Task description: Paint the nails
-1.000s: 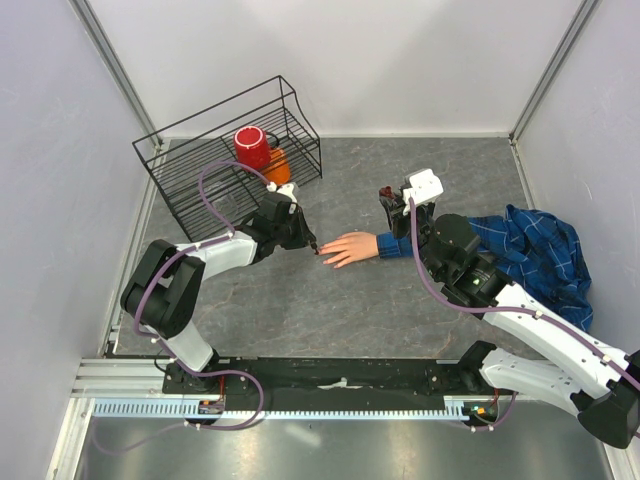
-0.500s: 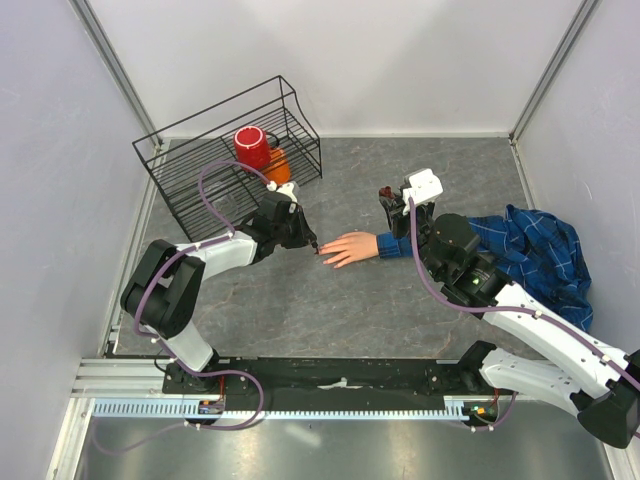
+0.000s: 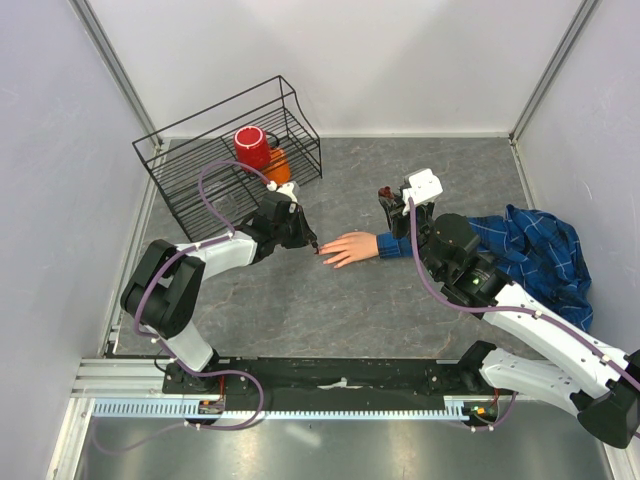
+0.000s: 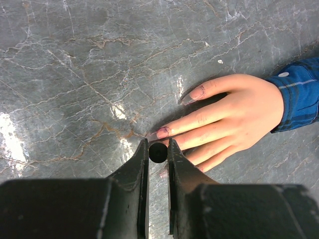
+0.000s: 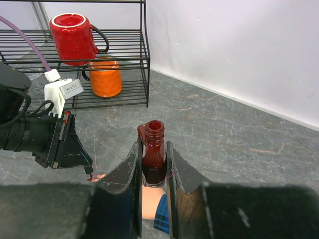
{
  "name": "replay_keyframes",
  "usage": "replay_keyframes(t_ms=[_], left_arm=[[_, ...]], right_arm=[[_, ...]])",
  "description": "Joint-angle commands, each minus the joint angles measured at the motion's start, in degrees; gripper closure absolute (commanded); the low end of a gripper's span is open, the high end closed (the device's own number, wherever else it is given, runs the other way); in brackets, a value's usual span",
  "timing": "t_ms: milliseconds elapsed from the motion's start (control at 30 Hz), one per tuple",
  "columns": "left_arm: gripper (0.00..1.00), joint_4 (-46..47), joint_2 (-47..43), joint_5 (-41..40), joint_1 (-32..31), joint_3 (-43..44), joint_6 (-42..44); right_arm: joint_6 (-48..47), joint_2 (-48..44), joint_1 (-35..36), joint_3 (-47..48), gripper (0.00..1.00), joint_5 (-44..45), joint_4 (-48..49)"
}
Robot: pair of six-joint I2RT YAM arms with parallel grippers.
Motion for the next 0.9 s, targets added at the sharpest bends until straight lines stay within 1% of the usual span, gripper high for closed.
replay_keyframes(t_ms=[0, 867], left_arm=[[0.98, 2.5, -0.5, 0.9, 0.3, 1.9, -1.5], [0.98, 3.0, -0.7, 0.8, 0.4, 2.1, -1.6]], right_arm=[[0.7, 0.0, -0.2, 1.5, 1.0, -0.5, 1.7], [1.1, -0.1, -0.5, 1.5, 1.0, -1.0, 1.7]])
